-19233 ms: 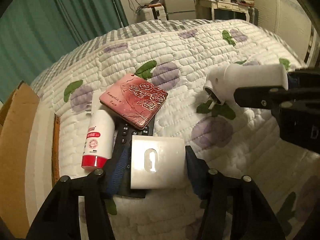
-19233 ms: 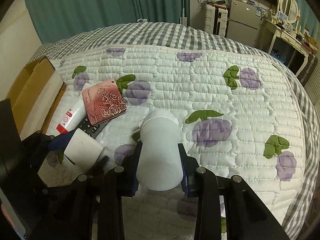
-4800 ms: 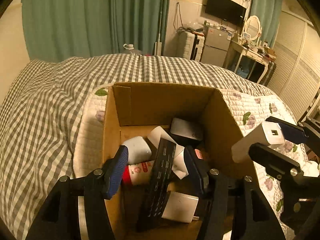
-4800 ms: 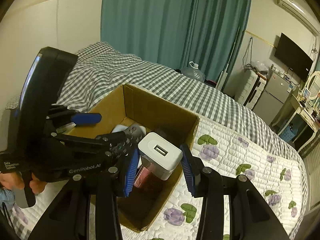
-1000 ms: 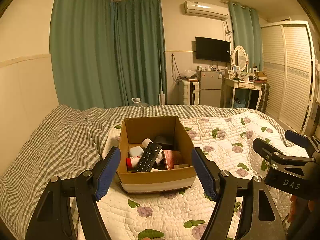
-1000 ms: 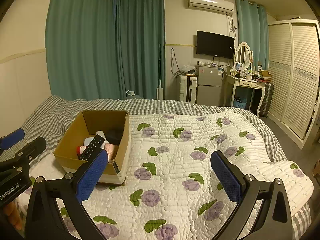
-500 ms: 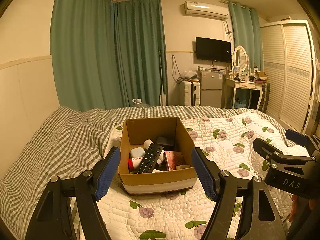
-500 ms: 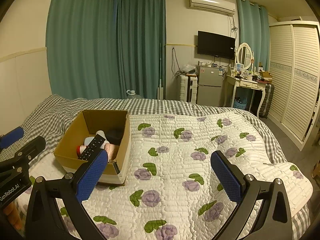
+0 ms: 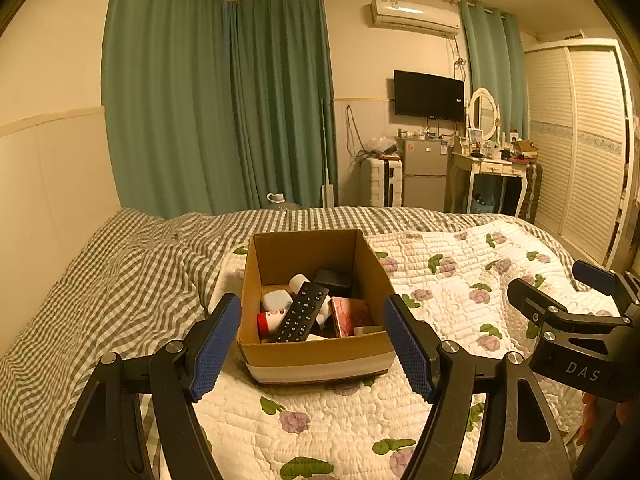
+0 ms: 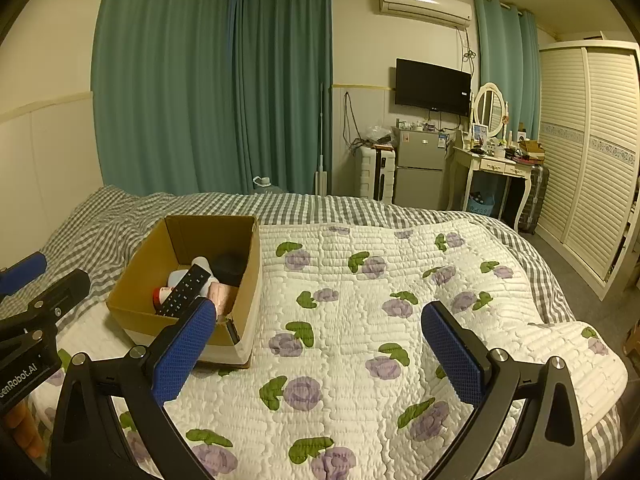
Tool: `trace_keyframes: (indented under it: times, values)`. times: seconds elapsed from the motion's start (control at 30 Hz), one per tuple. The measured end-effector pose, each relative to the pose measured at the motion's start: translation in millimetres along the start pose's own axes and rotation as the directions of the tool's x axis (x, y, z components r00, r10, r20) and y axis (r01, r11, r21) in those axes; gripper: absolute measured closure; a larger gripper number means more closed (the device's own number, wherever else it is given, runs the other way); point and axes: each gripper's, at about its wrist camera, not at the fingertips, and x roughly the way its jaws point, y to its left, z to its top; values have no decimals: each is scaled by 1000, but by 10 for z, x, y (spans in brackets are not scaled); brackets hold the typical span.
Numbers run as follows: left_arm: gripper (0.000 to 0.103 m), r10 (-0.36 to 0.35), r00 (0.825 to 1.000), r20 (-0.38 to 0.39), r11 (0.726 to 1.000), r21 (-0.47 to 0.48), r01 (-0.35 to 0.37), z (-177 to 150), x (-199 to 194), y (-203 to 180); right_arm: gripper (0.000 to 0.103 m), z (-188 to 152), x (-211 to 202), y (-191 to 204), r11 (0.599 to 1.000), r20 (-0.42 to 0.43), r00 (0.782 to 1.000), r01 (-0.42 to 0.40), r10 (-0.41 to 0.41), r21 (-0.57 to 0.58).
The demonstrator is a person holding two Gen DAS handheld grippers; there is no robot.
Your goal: Organize rigid objects
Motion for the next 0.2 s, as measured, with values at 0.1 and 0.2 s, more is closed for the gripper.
trace_keyframes:
  times: [0.1,0.2]
  values:
    - [27,-2,1000,-5,1000,-2,2,-15,5,-1,0,-13,9,2,1000,-2,1000,-1,1,2]
    - [27,-3,1000,-6,1000,-2,3,-22,5,-5,0,-18,12,0,1000,-3,1000,0,0,1]
